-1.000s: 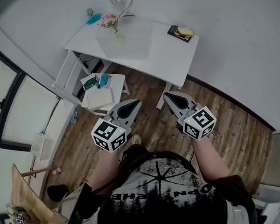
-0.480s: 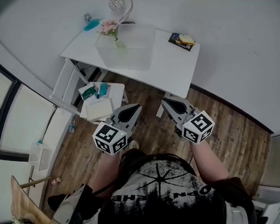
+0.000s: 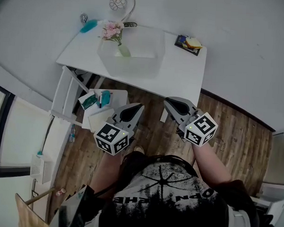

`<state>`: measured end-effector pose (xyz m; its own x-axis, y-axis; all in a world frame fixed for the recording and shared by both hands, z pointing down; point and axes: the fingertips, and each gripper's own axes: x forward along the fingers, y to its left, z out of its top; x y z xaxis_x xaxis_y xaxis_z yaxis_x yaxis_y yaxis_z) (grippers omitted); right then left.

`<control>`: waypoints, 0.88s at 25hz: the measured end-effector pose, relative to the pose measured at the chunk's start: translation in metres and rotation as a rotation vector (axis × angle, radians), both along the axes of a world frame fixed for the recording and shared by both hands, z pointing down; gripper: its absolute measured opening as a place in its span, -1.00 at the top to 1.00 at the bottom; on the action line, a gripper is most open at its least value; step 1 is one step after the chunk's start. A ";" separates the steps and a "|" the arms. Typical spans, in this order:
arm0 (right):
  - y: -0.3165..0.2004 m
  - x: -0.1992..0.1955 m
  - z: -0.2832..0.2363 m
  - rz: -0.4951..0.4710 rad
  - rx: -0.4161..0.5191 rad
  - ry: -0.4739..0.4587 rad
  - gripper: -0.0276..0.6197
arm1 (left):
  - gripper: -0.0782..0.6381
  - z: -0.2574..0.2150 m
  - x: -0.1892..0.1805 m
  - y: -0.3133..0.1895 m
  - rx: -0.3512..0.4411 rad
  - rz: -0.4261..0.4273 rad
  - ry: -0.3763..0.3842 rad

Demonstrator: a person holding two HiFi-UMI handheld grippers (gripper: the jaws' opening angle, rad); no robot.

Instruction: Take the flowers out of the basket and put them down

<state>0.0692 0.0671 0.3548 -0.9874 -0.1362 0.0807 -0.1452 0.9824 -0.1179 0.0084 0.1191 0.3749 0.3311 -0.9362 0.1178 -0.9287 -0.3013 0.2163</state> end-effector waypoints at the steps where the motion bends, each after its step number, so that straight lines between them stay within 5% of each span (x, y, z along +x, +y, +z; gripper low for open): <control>1: -0.003 -0.008 0.000 0.006 0.001 0.003 0.86 | 0.75 0.001 -0.009 -0.004 0.000 0.005 0.002; 13: -0.027 -0.091 0.009 0.037 -0.009 0.010 0.86 | 0.75 0.011 -0.085 -0.036 -0.009 0.062 0.004; 22: -0.043 -0.117 0.017 0.029 -0.021 0.033 0.86 | 0.75 0.018 -0.110 -0.053 -0.019 0.065 0.028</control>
